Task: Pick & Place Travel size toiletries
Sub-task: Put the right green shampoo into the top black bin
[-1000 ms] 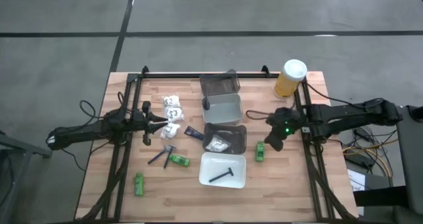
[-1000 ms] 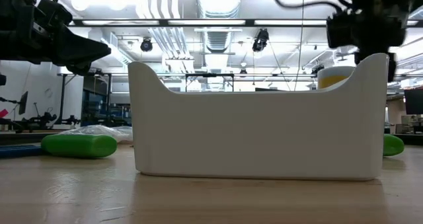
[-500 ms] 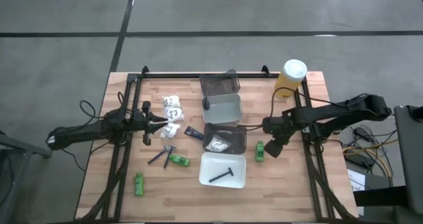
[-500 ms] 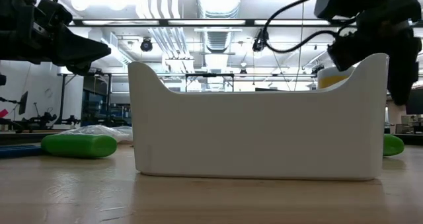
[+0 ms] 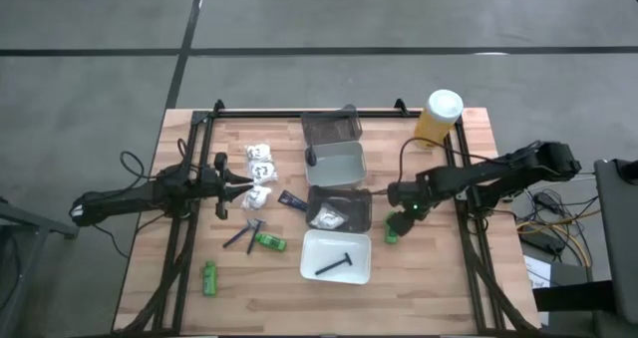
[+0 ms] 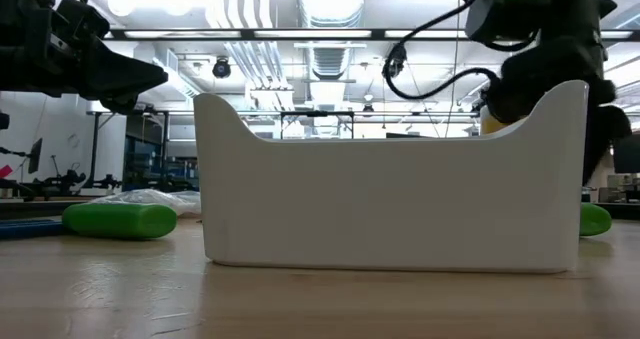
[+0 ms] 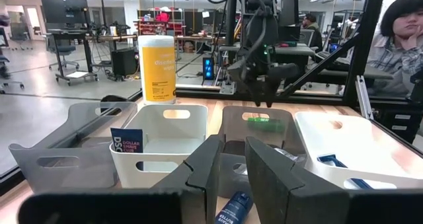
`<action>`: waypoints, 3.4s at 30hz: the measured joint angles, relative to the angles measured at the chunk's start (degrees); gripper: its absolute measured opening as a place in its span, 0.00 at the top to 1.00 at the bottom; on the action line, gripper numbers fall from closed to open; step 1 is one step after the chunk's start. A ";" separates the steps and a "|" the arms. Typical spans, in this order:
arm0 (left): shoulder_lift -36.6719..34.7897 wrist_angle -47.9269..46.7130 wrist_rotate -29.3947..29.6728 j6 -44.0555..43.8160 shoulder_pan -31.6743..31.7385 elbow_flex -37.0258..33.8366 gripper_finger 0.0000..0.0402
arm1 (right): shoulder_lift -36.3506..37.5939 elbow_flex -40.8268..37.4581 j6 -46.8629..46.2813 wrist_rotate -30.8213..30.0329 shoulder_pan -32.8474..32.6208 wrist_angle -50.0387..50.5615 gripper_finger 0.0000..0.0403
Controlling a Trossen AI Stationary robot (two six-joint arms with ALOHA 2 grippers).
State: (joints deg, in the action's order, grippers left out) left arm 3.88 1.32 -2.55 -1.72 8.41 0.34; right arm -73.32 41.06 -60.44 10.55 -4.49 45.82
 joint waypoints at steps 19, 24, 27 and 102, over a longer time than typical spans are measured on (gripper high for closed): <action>0.00 -0.02 0.00 0.00 0.02 0.00 0.81 | -5.32 0.00 -14.70 -8.05 -0.52 -7.61 0.25; 0.00 -0.02 0.02 -0.02 0.00 0.00 0.81 | -7.06 0.00 -17.01 -9.46 -1.68 -7.80 0.24; 0.00 -0.02 0.00 -0.02 0.00 0.00 0.81 | -8.22 -0.04 -18.55 -9.48 -3.18 -7.77 0.26; 0.02 0.48 0.06 0.15 0.02 0.00 0.81 | 25.82 -4.62 16.24 -21.23 -2.25 -5.16 0.60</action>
State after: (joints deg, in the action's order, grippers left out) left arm 3.90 1.80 -2.48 -1.57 8.43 0.34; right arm -47.50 36.43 -44.20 -10.68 -6.74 40.67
